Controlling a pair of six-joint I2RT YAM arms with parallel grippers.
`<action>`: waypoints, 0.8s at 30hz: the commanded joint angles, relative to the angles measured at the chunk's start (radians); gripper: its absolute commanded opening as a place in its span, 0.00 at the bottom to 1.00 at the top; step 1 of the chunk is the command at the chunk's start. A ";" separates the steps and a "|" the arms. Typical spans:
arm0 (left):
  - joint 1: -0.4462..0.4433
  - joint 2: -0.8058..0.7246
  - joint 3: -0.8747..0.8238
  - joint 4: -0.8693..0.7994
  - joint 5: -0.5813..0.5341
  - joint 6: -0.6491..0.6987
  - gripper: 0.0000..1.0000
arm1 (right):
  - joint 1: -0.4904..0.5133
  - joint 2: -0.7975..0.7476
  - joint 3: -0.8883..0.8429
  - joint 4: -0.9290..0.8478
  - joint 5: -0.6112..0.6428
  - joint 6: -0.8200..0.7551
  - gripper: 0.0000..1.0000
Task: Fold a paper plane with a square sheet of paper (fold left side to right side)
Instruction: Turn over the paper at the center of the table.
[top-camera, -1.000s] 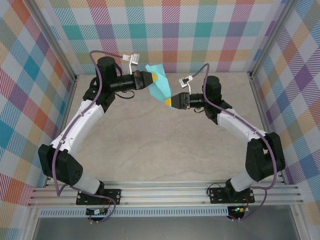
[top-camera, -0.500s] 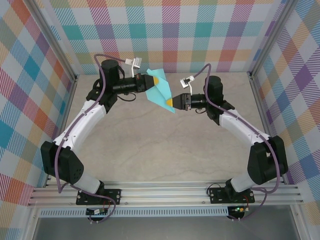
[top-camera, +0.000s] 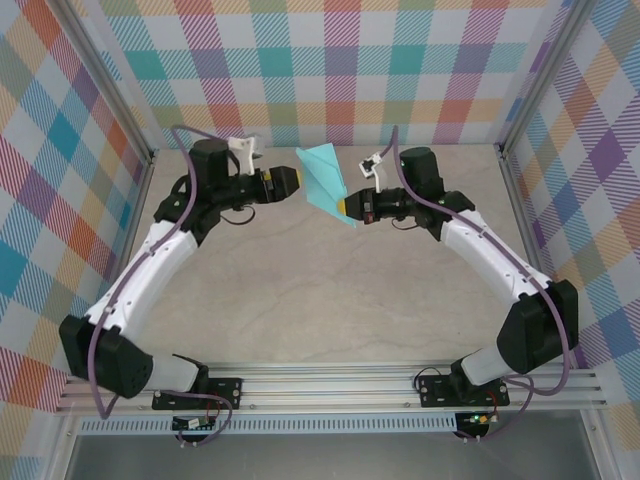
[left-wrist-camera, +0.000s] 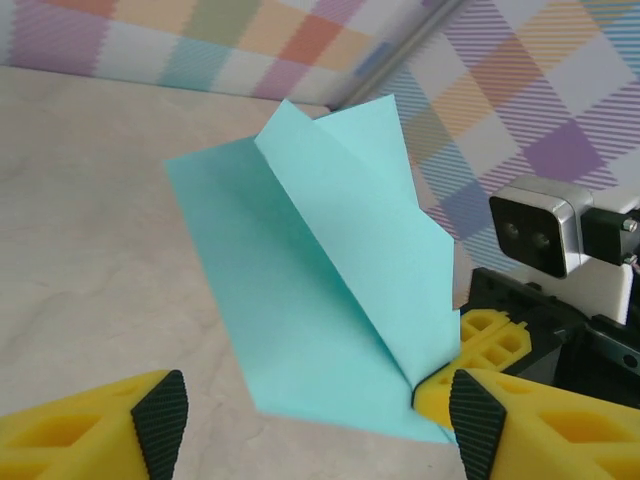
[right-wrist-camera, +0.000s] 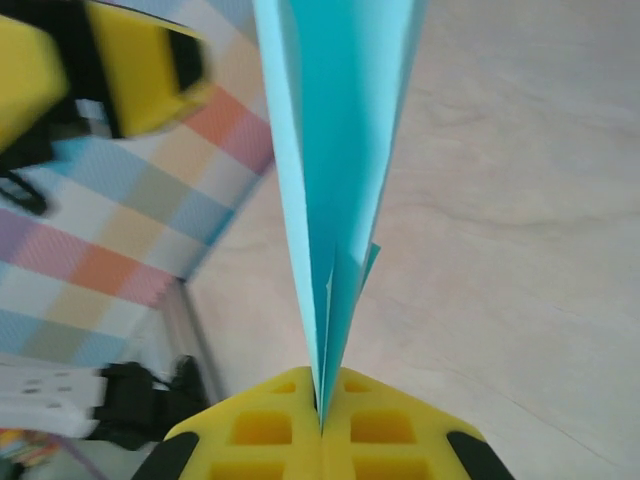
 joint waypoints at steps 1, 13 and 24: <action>-0.009 -0.115 -0.085 -0.014 -0.255 0.011 0.76 | 0.066 0.013 0.070 -0.331 0.418 -0.217 0.00; -0.007 -0.412 -0.305 -0.024 -0.655 -0.054 1.00 | 0.298 0.353 0.227 -0.653 1.450 -0.174 0.00; -0.007 -0.385 -0.305 -0.018 -0.636 -0.079 1.00 | 0.451 0.720 0.464 -0.745 1.531 -0.125 0.02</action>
